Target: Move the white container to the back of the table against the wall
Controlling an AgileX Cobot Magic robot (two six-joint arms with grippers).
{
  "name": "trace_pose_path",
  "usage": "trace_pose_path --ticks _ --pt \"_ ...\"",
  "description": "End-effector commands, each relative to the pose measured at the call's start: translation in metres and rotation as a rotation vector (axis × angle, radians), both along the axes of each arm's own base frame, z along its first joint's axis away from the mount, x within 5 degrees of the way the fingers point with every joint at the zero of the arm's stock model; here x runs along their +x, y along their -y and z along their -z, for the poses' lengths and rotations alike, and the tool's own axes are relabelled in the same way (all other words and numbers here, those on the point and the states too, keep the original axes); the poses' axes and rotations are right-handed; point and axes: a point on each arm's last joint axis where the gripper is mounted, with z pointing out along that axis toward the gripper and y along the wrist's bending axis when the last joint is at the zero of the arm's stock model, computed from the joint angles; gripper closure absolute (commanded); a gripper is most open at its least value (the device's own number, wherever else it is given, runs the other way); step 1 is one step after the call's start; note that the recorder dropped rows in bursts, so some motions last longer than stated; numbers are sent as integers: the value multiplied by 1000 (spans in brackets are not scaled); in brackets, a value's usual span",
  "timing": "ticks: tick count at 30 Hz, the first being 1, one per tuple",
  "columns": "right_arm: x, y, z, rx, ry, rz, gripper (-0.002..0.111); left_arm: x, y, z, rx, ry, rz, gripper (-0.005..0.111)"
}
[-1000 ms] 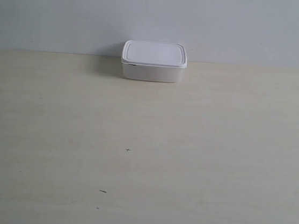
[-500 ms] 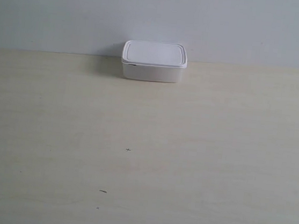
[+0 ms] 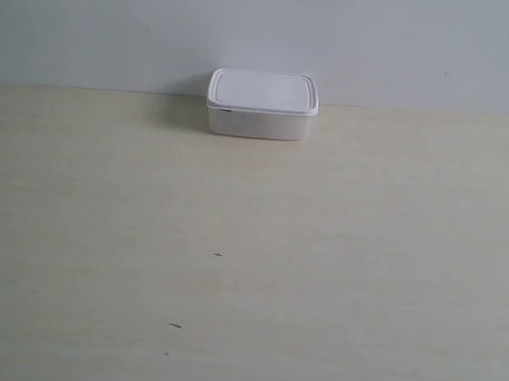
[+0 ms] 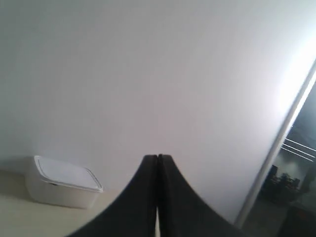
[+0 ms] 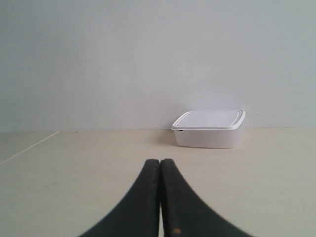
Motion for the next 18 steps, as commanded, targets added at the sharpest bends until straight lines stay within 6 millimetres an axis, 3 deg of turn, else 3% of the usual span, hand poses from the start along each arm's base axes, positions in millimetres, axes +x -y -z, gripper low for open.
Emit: trace_pose_path --ticks 1,8,18 --pt "0 0 2 -7 1 3 108 2 -10 -2 48 37 -134 107" --pt "0 0 2 -7 1 3 108 8 -22 16 295 -115 -321 107" --pt "0 0 2 -7 1 3 108 7 -16 45 590 -361 -215 107"
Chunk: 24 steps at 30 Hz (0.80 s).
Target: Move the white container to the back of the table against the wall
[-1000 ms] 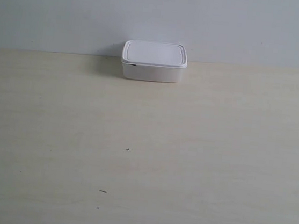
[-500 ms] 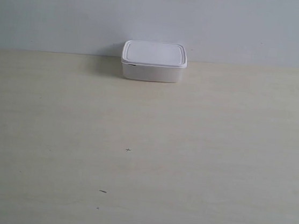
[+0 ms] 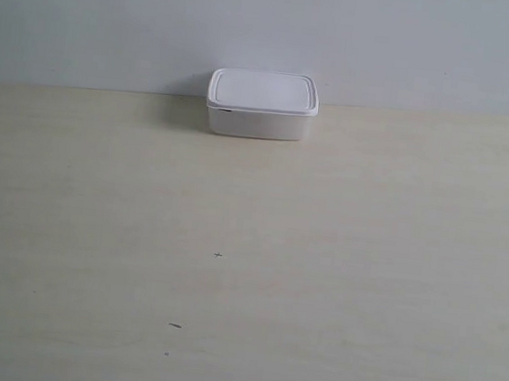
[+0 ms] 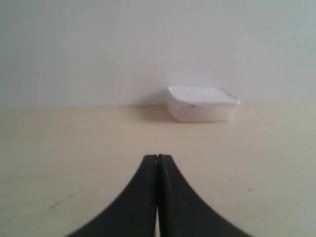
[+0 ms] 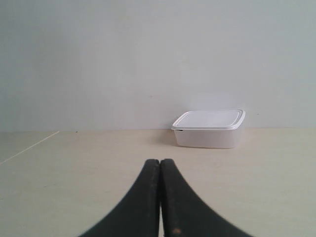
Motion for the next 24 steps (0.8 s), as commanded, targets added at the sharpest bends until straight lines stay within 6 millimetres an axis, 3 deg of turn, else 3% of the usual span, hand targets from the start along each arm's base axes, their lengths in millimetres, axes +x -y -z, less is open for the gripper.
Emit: trace_pose_path --ticks 1,8,24 --pt "0 0 2 -7 1 3 108 -3 1 12 81 -121 30 107" --pt "0 0 2 -7 1 3 108 -3 -4 18 160 -182 -43 107" --pt "0 0 2 -7 1 3 108 -4 -17 17 69 -192 -291 107"
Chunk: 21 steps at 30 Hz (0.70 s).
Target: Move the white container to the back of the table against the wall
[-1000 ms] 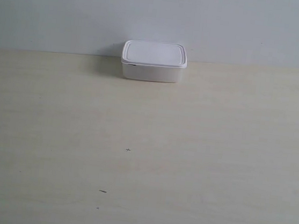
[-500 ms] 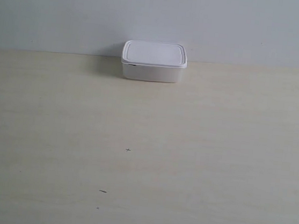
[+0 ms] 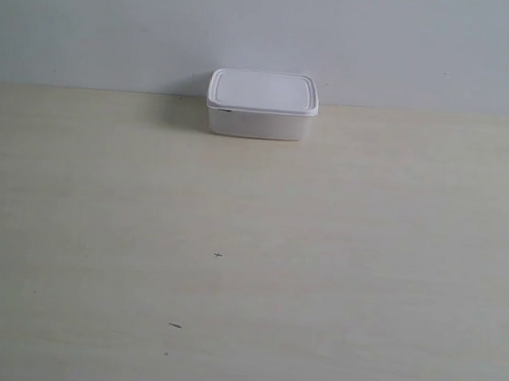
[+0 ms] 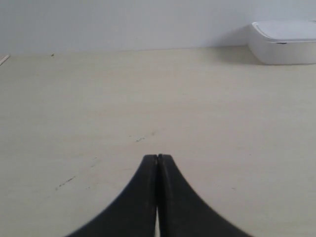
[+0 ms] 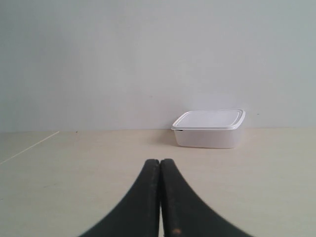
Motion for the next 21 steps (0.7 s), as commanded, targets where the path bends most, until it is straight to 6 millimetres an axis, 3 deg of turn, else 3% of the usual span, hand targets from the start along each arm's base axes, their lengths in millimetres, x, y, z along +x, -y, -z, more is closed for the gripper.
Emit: trace_pose_path --ticks 1,21 --pt "0 0 2 -7 1 3 108 -1 -3 -1 -53 20 -60 107" --pt "0 0 2 -7 1 3 108 -1 -4 -2 -79 34 -88 107"
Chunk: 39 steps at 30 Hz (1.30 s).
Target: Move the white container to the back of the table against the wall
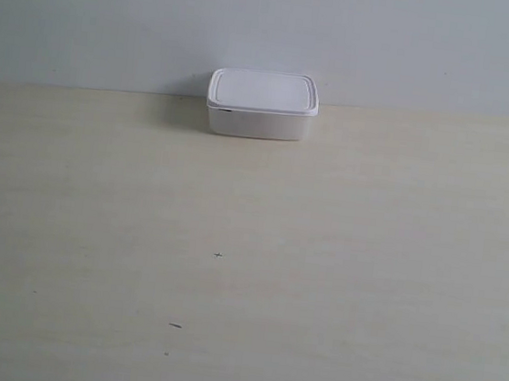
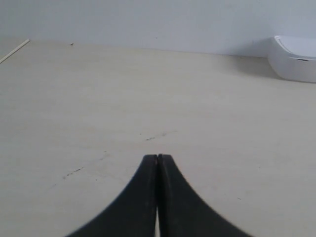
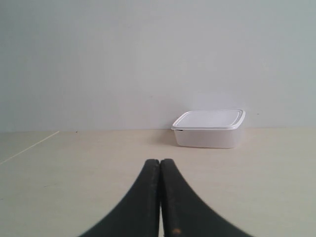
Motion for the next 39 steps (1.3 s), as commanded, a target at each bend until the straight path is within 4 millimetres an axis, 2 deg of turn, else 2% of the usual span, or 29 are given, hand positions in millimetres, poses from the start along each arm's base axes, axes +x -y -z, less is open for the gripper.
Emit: trace_pose_path --ticks 1,15,20,25,34,39 --pt "0 0 2 -7 1 3 108 0 0 -2 4 20 -4 107" --pt "0 0 2 -11 3 3 108 0 0 -2 4 20 -4 107" --pt "2 4 4 -202 92 55 108 0 0 -2 4 20 -4 107" --pt "3 5 5 -245 87 89 108 0 0 -2 4 20 -4 107" --pt "6 10 12 -453 90 196 108 0 0 -2 5 19 -3 107" --pt "5 9 19 -460 7 182 108 0 0 -2 5 19 -3 107"
